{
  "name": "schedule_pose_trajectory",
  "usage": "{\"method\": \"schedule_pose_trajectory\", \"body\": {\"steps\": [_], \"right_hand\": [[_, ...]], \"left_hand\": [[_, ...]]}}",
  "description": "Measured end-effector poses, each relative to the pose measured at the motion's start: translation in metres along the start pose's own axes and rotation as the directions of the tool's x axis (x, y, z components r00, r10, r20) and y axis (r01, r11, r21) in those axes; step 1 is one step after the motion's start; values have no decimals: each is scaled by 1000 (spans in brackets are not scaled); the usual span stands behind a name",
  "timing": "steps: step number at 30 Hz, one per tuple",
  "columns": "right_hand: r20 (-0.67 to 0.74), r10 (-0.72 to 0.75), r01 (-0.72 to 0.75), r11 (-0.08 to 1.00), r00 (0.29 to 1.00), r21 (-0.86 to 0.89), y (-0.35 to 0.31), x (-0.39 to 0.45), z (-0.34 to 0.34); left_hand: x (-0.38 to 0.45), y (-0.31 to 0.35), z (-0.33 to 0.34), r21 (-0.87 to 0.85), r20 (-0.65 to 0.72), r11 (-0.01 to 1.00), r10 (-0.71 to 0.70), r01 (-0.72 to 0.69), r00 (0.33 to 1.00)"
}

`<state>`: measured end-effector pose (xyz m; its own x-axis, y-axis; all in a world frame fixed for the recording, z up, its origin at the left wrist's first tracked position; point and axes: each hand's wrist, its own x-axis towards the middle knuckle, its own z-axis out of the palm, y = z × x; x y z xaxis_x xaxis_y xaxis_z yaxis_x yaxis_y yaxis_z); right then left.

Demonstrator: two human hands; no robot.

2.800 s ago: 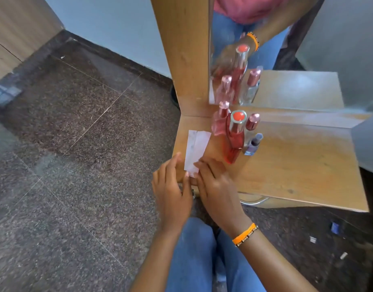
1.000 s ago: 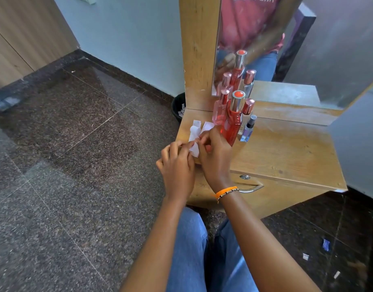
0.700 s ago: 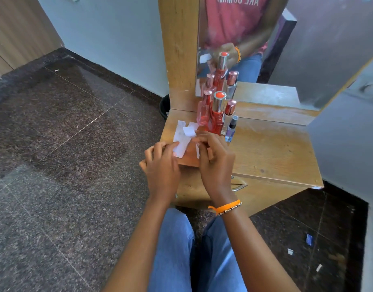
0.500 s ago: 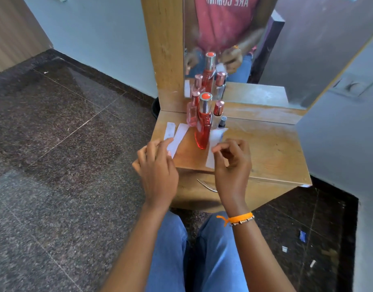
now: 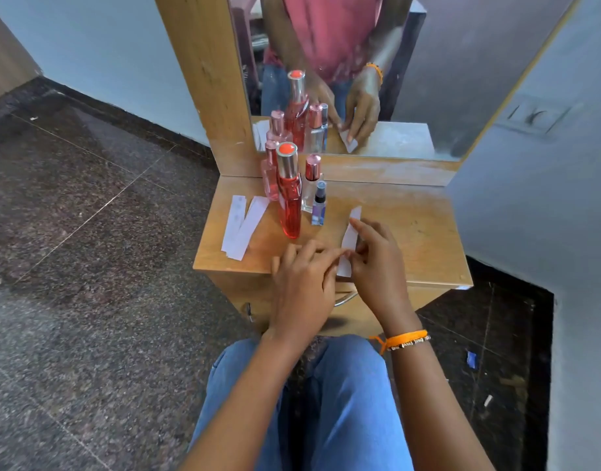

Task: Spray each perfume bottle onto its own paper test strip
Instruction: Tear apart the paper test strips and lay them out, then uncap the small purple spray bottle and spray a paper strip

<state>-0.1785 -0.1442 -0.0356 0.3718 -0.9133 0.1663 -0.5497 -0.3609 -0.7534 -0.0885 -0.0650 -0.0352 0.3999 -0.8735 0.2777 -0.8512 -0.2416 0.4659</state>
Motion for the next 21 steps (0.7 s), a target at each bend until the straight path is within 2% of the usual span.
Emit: {"method": "schedule_pose_trajectory", "body": {"steps": [2,4,6,9,12,16,21], "right_hand": [[49,-9,16,991,999,-130,5,5,-3],[84,5,11,982,996,-186,8,9,-6],[29,-20,24,992,999,-123,5,10,-9],[-113,-60,68,995,992,67,-11,15,-8],[-91,-71,84,985,993,148,-25,28,5],[-93,-34,49,985,995,165,-26,40,21],[-109,-39,60,979,993,193,-24,38,17]], "left_hand": [[2,-1,-1,24,-6,1000,4,-4,1000],[3,-3,-1,32,2,999,9,-9,1000],[3,-4,-2,31,8,999,15,-15,1000],[3,-5,-4,-9,-15,1000,8,-8,1000],[2,-7,-8,-54,-68,998,-30,26,997],[2,-12,-11,-133,-119,988,-99,83,988],[7,-12,-21,-365,-158,930,-109,44,981]]}}
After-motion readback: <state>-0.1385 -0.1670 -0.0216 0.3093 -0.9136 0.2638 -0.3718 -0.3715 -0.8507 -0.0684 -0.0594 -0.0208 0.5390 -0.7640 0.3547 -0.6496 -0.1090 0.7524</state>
